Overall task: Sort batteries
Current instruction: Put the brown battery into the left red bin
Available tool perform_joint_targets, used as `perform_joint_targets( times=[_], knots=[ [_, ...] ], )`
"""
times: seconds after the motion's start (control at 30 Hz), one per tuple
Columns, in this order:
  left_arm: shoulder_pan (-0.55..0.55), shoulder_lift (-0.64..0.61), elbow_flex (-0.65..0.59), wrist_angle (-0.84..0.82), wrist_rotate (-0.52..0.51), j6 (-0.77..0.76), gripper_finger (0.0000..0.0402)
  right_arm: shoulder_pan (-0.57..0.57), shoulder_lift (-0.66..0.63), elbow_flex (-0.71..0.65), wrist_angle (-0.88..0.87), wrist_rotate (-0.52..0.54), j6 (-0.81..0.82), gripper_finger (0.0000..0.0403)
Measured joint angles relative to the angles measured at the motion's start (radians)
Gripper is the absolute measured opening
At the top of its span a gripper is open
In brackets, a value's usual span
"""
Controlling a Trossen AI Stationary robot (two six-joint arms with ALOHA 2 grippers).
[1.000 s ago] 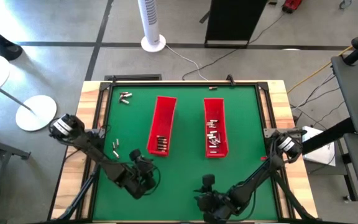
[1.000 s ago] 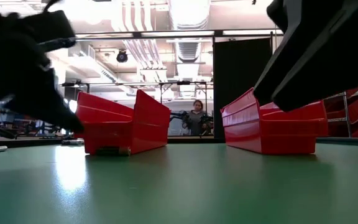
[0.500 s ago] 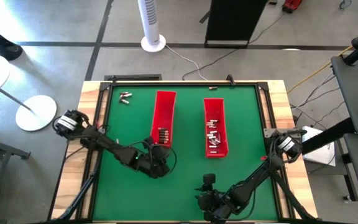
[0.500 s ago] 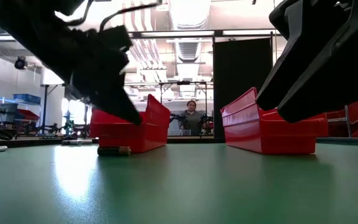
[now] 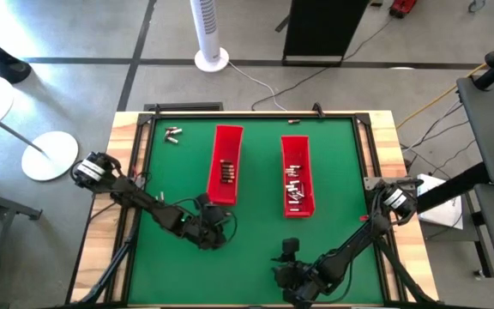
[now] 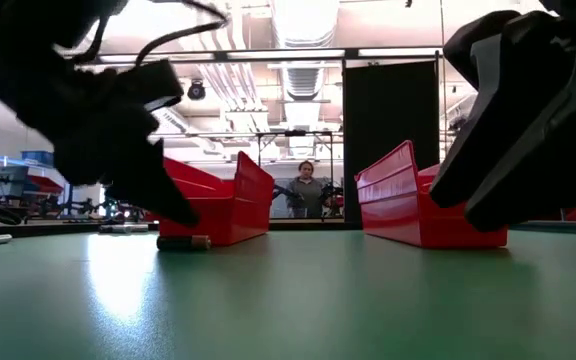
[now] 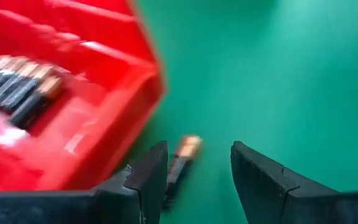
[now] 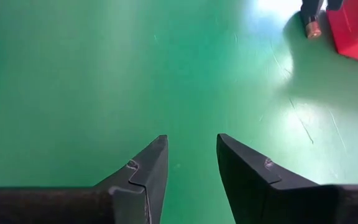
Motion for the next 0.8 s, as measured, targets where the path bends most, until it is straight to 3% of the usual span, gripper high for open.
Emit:
perform_joint_targets(
  times=[0.17, 0.43, 0.8],
  knots=[
    [0.014, 0.0, -0.076, 0.066, -0.062, 0.013, 0.0157, 0.0, 0.0, -0.002, 0.002, 0.0, 0.004, 0.0127],
    [0.022, 0.0, -0.115, 0.149, 0.049, 0.082, 0.0157, -0.007, 0.0, -0.002, 0.003, 0.001, 0.005, 0.014],
    [0.019, 0.0, -0.096, 0.15, 0.146, 0.044, 0.0153, -0.007, 0.0, -0.002, 0.006, 0.001, 0.005, 0.0137]
  ],
)
